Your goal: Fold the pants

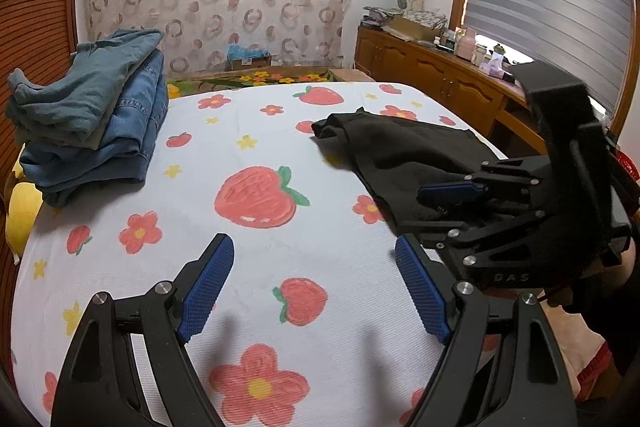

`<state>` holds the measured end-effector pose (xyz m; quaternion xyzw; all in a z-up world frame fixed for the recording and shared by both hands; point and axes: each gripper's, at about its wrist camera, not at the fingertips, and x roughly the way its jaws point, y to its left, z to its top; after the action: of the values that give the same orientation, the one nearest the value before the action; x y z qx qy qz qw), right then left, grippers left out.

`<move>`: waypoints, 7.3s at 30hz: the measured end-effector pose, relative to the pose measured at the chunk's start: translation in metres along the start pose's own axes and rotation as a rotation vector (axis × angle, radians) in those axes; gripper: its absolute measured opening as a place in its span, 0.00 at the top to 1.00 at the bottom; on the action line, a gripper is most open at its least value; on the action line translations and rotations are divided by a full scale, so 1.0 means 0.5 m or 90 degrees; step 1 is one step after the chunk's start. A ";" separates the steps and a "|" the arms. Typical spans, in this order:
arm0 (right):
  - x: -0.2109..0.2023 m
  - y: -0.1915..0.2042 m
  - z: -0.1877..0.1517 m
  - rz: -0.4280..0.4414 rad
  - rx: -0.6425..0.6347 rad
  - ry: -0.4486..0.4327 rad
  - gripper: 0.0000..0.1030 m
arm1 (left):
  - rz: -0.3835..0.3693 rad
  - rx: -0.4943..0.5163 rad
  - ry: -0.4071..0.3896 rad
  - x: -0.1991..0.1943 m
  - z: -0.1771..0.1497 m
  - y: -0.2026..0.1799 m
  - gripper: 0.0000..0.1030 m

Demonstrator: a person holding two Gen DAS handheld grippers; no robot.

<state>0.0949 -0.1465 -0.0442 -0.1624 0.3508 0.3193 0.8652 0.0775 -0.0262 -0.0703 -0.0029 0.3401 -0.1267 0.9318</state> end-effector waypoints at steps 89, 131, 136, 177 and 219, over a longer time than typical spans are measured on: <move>-0.083 -0.268 0.008 -0.113 0.135 -0.030 0.65 | -0.065 0.079 0.056 0.093 0.012 -0.137 0.19; 0.059 -0.300 0.136 -0.071 0.060 -0.010 0.65 | -0.072 0.070 0.048 0.127 0.078 -0.074 0.19; 0.067 -0.260 0.106 -0.018 0.041 0.009 0.65 | -0.081 0.080 0.050 0.128 0.079 -0.093 0.19; -0.138 -0.148 -0.181 -0.144 0.172 -0.051 0.65 | -0.086 0.113 0.053 0.059 0.010 -0.161 0.19; -0.222 -0.087 -0.281 -0.146 0.257 -0.092 0.70 | -0.086 0.125 0.084 0.077 -0.026 -0.202 0.19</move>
<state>-0.0080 -0.2985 -0.0612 -0.0020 0.3241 0.1533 0.9335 0.0739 -0.1318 -0.0956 0.0738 0.3856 -0.2216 0.8926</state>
